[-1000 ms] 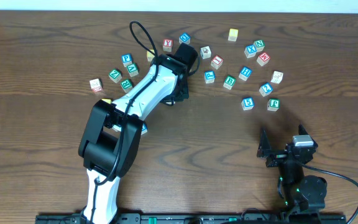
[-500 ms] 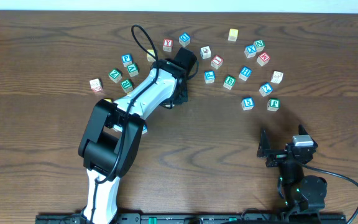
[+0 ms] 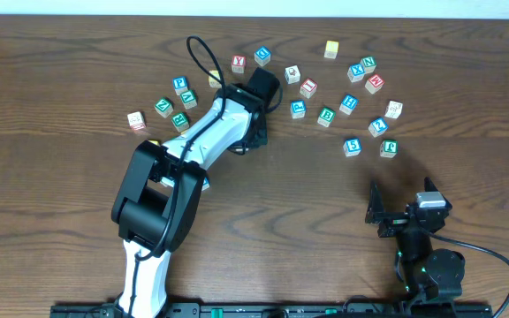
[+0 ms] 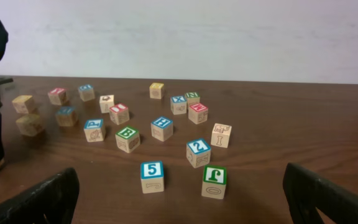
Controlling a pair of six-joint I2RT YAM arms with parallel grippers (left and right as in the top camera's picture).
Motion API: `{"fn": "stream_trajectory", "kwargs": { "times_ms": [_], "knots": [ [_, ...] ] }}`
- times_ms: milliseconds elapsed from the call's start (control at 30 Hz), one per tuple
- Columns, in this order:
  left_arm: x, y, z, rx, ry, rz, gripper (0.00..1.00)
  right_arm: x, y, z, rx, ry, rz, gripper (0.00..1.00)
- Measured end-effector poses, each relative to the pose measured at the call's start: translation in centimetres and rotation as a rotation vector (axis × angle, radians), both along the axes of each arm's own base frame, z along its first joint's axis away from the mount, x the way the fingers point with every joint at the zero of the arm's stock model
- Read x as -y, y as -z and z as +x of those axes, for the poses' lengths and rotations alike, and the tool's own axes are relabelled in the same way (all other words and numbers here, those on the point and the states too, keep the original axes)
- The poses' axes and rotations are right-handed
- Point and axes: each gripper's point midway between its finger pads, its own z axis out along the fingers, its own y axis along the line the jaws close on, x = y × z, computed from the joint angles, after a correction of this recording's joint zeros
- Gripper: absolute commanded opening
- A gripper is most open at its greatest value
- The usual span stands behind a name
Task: Spell out AI2
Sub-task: 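Carry the red A block toward the table center and lower it, then open the left gripper and lift away from the A block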
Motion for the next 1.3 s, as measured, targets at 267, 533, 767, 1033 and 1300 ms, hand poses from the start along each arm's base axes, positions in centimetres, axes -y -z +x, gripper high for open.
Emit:
{"fn": "stream_trajectory", "kwargs": {
  "times_ms": [267, 533, 767, 1033, 1300],
  "knots": [
    [-0.1, 0.3, -0.2, -0.005, 0.001, 0.003, 0.38, 0.0, 0.0, 0.0, 0.000, 0.000, 0.000, 0.99],
    [-0.1, 0.3, -0.2, -0.005, 0.000, 0.003, 0.47, 0.0, 0.0, 0.0, 0.000, 0.000, 0.000, 0.99],
    [-0.1, 0.3, -0.2, -0.005, 0.004, 0.004, 0.60, 0.0, 0.0, 0.0, 0.000, 0.000, 0.000, 0.99],
    [-0.8, -0.2, 0.0, -0.007, 0.018, 0.011, 0.66, 0.0, 0.0, 0.0, 0.000, 0.000, 0.000, 0.99],
    [-1.1, -7.3, 1.8, 0.146, 0.024, -0.057, 0.66, 0.0, 0.0, 0.0, 0.000, 0.000, 0.000, 0.99]
  ]
}}
